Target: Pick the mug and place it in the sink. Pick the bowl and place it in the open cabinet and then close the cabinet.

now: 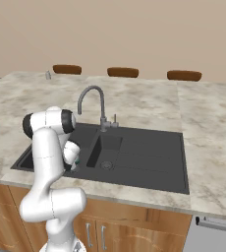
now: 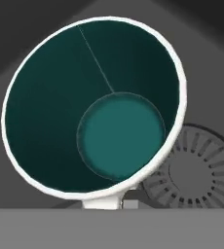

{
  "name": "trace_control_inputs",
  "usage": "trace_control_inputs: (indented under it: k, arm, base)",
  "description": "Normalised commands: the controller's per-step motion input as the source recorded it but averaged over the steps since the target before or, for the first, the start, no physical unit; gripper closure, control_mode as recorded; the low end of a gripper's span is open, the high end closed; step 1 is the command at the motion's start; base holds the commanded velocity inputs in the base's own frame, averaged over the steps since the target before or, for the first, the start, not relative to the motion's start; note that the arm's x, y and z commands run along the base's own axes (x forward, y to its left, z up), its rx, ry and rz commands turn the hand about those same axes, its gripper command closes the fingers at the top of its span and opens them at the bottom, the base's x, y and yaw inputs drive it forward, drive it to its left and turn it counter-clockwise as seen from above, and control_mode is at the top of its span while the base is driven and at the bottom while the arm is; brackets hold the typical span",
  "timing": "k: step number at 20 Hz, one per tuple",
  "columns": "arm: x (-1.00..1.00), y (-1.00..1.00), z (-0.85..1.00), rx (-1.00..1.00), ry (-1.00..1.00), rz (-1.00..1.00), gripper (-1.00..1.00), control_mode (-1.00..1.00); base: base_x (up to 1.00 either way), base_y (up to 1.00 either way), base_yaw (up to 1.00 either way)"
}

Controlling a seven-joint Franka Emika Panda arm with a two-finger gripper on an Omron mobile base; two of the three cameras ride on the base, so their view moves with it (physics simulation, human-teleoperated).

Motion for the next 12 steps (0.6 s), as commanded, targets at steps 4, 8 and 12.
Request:
trace_control_inputs:
  k: [4, 8, 12]
  arm:
    - [0.17, 0.04, -0.02, 0.00, 0.00, -0.09, -1.00, -1.00]
    - [0.00, -0.03, 0.33, 0.00, 0.00, -0.06, -1.00, -1.00]
    - [0.00, 0.00, 0.40, 0.00, 0.00, -0.02, -1.00, -1.00]
  base:
    - [0.00, 0.00, 0.00]
    - [0.00, 0.00, 0.00]
    - [0.00, 0.00, 0.00]
